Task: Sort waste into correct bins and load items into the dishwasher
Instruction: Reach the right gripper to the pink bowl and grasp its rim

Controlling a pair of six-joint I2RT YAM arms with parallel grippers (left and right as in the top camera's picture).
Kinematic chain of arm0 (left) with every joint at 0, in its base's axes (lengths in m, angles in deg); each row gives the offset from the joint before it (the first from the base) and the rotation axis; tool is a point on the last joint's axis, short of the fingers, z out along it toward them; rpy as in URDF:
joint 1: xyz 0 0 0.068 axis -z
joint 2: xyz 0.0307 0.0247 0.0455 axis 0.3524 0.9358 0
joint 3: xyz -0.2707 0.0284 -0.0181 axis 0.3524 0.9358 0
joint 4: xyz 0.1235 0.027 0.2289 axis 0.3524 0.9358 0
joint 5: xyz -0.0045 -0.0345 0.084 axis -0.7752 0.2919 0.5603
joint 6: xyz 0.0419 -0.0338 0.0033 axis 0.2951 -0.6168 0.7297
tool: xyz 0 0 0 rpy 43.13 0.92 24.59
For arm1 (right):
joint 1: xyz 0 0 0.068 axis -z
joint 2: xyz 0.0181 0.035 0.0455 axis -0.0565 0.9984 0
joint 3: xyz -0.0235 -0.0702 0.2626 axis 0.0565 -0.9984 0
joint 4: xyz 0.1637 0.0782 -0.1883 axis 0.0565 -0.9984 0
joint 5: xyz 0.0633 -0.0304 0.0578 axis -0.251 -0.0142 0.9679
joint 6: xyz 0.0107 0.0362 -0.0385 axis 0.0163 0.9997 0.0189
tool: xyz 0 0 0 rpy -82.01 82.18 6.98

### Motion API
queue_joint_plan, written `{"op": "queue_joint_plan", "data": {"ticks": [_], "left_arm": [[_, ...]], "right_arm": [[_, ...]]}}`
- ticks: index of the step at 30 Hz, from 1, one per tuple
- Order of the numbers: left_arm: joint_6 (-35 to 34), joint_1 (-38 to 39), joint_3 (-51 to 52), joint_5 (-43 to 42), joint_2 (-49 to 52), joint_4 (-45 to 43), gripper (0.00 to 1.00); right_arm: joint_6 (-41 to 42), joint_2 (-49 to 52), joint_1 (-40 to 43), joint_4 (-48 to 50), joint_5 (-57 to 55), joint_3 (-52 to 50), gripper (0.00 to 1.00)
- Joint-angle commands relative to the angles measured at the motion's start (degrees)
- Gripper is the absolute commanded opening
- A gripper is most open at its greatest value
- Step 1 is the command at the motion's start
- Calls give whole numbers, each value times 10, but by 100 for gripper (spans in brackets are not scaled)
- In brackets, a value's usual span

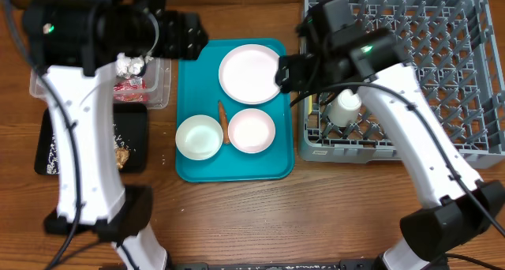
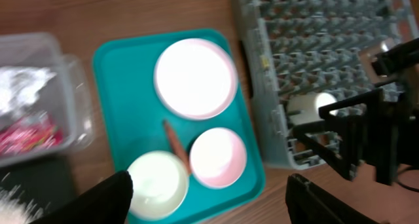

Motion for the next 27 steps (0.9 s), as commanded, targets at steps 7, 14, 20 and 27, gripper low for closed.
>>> {"op": "queue_joint_plan", "data": {"ticks": [7,14,20,27], "left_arm": [[-22,-38,69,80,-66,-4,85],[-22,-49,125,89,-18,-5,86],[-21,-49,130,89,29,-6,87],[-21,-49,130,88,79,-12,84]], "right_arm": [[35,30,-51,139,-23,-131,72],[40,90,-59,171,-28,-156,68],[55,140,-58,163,-23,-156,64],[74,155,-58,154,-25,-156,38]]}}
